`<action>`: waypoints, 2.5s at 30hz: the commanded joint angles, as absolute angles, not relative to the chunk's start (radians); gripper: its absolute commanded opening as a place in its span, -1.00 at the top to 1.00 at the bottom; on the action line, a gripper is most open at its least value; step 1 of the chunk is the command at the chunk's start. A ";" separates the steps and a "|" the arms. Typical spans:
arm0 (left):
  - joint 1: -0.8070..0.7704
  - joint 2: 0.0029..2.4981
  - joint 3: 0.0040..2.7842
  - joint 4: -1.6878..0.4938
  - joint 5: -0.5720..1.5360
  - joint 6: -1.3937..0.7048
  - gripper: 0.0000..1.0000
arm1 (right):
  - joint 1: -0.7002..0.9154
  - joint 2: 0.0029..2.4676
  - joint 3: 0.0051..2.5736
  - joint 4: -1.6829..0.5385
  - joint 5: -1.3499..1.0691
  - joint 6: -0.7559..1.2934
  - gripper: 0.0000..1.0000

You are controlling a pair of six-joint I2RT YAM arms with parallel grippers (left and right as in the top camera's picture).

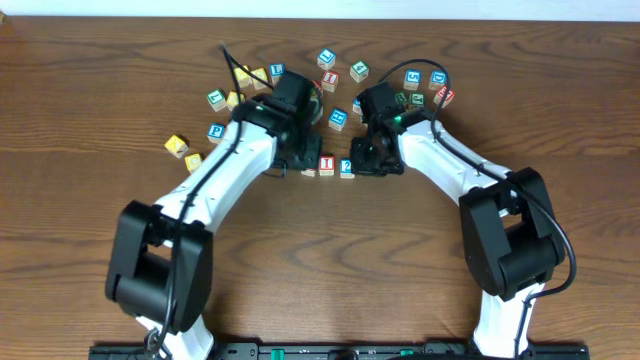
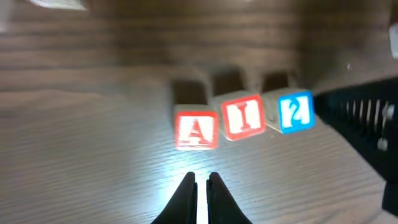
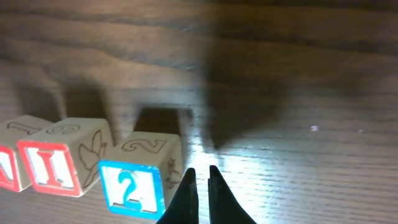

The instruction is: Spell out AI2

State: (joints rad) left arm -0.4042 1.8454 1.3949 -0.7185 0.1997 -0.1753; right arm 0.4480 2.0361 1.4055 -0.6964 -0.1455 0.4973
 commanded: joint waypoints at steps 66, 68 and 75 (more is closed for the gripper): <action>-0.361 2.025 1.416 -0.636 0.171 -0.183 0.85 | 0.493 2.051 1.417 -0.620 -0.141 0.482 0.97; -0.356 2.025 1.426 -0.640 0.171 -0.176 0.85 | 0.484 2.047 1.433 -0.621 -0.141 0.462 0.93; -0.322 1.971 1.467 -0.657 0.167 -0.176 0.85 | 0.470 2.046 1.503 -0.646 -0.137 0.415 0.90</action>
